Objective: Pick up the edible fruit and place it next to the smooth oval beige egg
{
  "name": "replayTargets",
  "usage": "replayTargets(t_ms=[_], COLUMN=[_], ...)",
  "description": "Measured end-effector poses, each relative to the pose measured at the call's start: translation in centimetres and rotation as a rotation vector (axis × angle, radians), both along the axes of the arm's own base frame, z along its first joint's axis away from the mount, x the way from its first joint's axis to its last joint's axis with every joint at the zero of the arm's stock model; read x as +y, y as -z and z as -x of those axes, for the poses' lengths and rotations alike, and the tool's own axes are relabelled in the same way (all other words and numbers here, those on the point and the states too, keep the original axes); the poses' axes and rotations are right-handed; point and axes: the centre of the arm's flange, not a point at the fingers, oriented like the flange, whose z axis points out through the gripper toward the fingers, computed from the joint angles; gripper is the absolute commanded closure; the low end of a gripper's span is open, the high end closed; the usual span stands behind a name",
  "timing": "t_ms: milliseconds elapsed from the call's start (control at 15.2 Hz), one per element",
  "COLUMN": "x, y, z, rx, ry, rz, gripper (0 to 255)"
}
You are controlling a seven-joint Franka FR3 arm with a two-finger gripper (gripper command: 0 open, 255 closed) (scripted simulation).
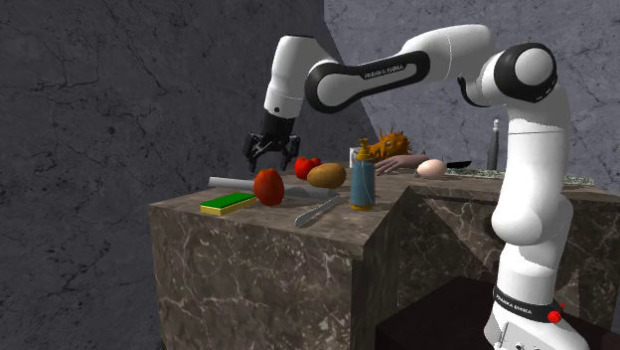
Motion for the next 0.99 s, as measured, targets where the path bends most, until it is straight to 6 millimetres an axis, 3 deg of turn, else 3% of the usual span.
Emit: replayTargets(t_ms=[264,660,726,990], x=[0.2,0.1,0.1,0.2], y=[1.9,2.3,2.3,2.1], z=[-0.9,-1.0,-1.0,-1.0], rx=[-0.001,-0.001,-0.001,-0.005], ry=[0.000,0.000,0.000,-0.001], rz=[0.000,0.000,0.000,-0.004], gripper=[0,0,255,255])
